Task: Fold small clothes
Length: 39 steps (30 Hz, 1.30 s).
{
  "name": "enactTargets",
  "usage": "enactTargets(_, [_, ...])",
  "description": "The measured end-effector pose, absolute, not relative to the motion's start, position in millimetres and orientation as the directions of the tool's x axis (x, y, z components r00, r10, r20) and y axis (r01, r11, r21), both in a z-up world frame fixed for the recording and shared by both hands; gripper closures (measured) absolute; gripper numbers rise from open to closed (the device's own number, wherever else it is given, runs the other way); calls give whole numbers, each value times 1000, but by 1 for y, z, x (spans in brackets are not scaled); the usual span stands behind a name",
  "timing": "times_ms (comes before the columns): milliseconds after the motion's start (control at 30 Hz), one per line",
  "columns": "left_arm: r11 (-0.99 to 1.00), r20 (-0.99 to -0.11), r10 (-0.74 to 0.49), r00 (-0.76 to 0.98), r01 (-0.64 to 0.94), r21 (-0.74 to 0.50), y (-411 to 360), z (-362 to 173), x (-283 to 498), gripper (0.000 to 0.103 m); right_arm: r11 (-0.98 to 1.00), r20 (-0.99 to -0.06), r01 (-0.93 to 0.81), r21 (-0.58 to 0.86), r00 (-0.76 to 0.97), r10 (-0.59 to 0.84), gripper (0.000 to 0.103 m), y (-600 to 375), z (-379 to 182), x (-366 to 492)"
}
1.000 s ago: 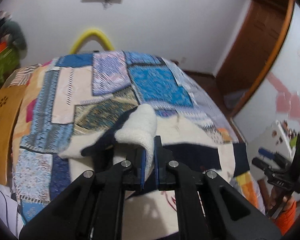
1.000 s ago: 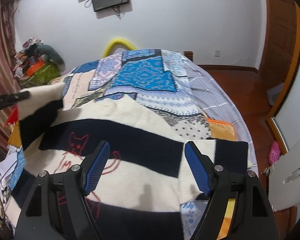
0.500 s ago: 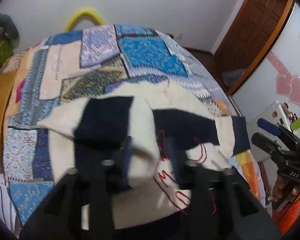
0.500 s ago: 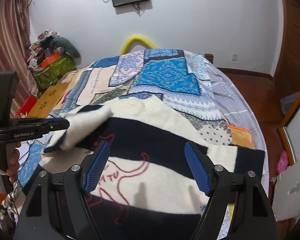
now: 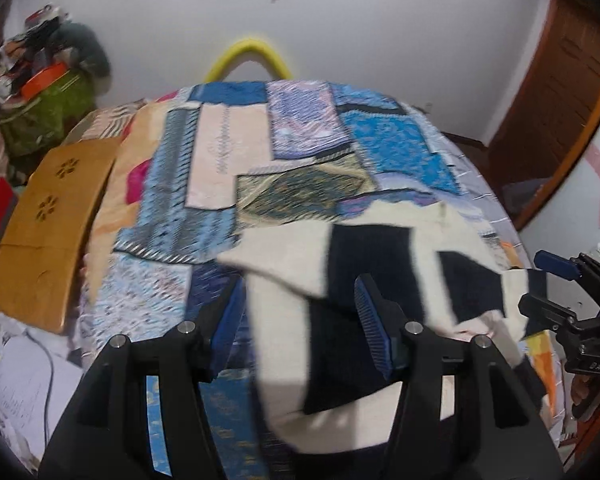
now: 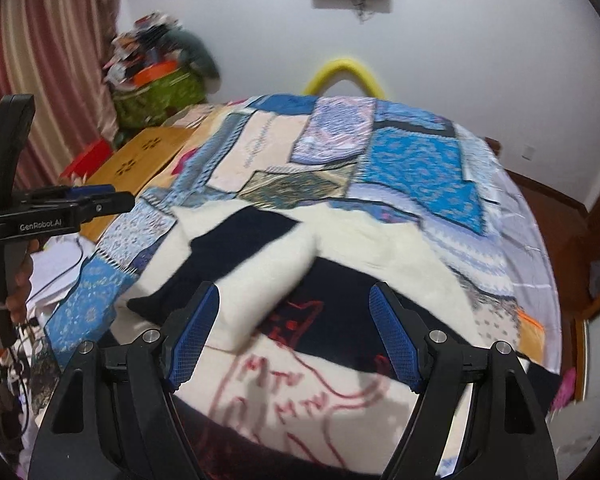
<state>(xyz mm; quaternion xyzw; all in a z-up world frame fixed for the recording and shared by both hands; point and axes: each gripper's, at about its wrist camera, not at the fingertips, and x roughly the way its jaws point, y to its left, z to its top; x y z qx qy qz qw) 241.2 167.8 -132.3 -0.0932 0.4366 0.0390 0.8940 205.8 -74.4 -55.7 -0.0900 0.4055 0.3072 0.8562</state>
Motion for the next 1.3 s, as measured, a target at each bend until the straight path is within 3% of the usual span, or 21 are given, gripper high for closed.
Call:
enactTargets(333, [974, -859, -25, 512, -180, -135, 193, -197, 233, 47, 736, -830, -671, 96, 354, 431, 29, -8, -104, 219])
enactTargets(700, [974, -896, -72, 438, -162, -157, 191, -247, 242, 46, 735, -866, -677, 13, 360, 347, 28, 34, -133, 238])
enactTargets(1033, [971, -900, -71, 431, -176, -161, 188, -256, 245, 36, 681, -877, -721, -128, 403, 262, 29, 60, -155, 240])
enactTargets(1100, [971, -903, -71, 423, -177, -160, 187, -258, 246, 32, 682, -871, -715, -152, 423, 249, 45, 59, -154, 239])
enactTargets(1167, [975, -905, -62, 421, -169, -145, 184, -258, 245, 30, 696, -853, -689, -201, 473, 221, 76, 56, -149, 237])
enactTargets(1233, [978, -906, -50, 420, -163, -129, 182, -259, 245, 30, 715, -843, -667, -209, 493, 214, 88, 48, -142, 239])
enactTargets(1300, [978, -907, -47, 419, -165, -127, 181, -259, 245, 29, 737, -842, -656, -163, 482, 243, 91, 37, -135, 243])
